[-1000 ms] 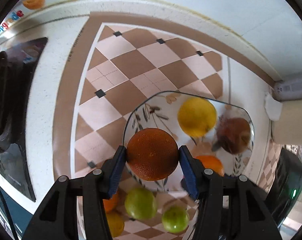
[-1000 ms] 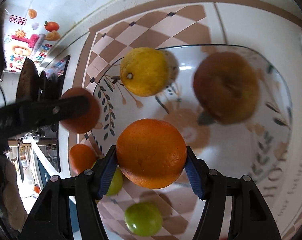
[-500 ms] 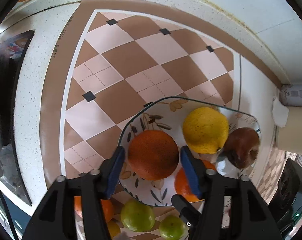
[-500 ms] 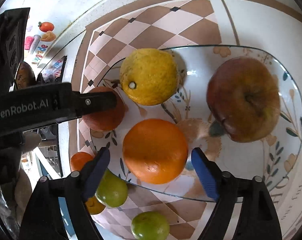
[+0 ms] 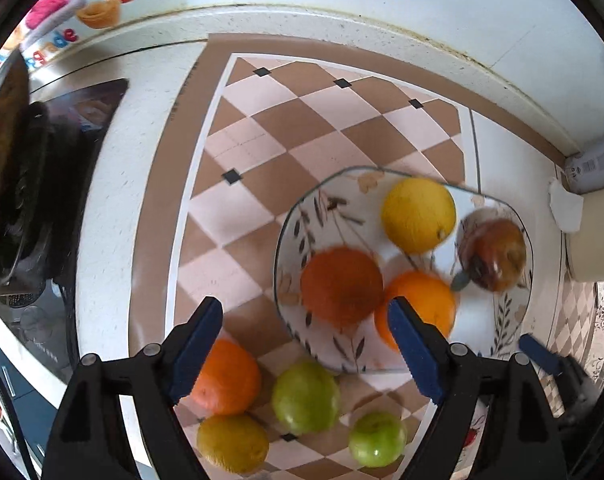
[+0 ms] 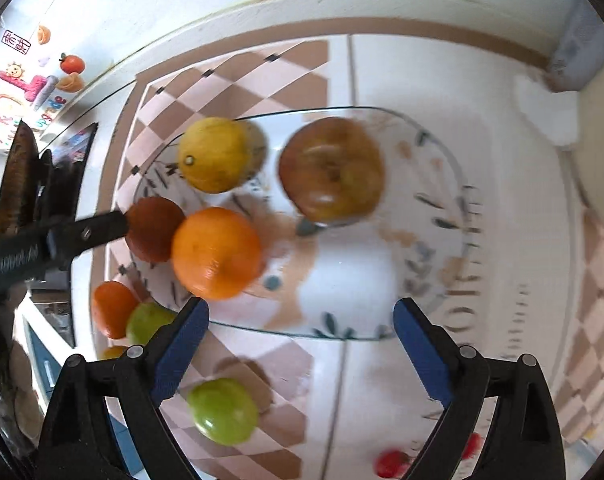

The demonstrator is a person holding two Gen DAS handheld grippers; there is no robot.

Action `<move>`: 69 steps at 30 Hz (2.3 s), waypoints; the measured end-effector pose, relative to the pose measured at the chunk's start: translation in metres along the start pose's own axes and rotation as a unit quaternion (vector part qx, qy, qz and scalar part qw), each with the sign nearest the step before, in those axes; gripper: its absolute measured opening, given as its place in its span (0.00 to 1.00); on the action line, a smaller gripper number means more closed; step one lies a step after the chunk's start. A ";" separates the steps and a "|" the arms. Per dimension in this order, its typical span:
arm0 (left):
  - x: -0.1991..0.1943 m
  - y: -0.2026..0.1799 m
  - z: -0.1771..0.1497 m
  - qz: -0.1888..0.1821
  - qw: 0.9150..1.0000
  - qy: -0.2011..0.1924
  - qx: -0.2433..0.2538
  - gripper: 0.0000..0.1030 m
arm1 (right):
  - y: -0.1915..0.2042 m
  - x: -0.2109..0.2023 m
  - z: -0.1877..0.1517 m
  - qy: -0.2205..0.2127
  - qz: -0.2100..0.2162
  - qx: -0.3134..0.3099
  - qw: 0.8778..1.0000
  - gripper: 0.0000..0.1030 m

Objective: Organize fruits
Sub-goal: 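Lower both oranges onto the floral plate and open both tools, then move both tools back over the remaining fruits, then grasp the yellow citrus with the left tool while the right tool grasps a green apple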

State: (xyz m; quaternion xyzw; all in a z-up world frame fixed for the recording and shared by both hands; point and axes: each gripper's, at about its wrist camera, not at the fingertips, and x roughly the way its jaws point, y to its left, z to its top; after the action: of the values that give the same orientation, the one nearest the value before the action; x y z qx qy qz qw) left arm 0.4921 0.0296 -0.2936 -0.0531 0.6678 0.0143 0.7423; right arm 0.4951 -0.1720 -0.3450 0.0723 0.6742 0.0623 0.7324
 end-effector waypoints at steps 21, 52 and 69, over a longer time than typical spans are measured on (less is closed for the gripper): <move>-0.107 -0.021 -0.097 0.013 0.990 -0.133 0.049 0.82 | -0.010 -0.126 -0.066 -0.111 -0.054 0.002 0.992 0.93; -0.194 -0.021 -0.169 -0.024 0.979 -0.193 0.063 0.82 | 0.012 -0.230 -0.149 -0.166 -0.023 -0.004 0.986 0.93; -0.089 0.050 -0.124 0.081 0.992 -0.098 0.013 0.97 | 0.030 -0.045 -0.104 -0.010 0.045 -0.010 0.999 0.92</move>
State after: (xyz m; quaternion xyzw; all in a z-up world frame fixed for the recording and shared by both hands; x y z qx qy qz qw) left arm 0.3552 0.0719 -0.2209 0.0123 0.5940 0.0708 0.8012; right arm 0.3883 -0.1485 -0.3039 0.0961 0.6622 0.1016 0.7362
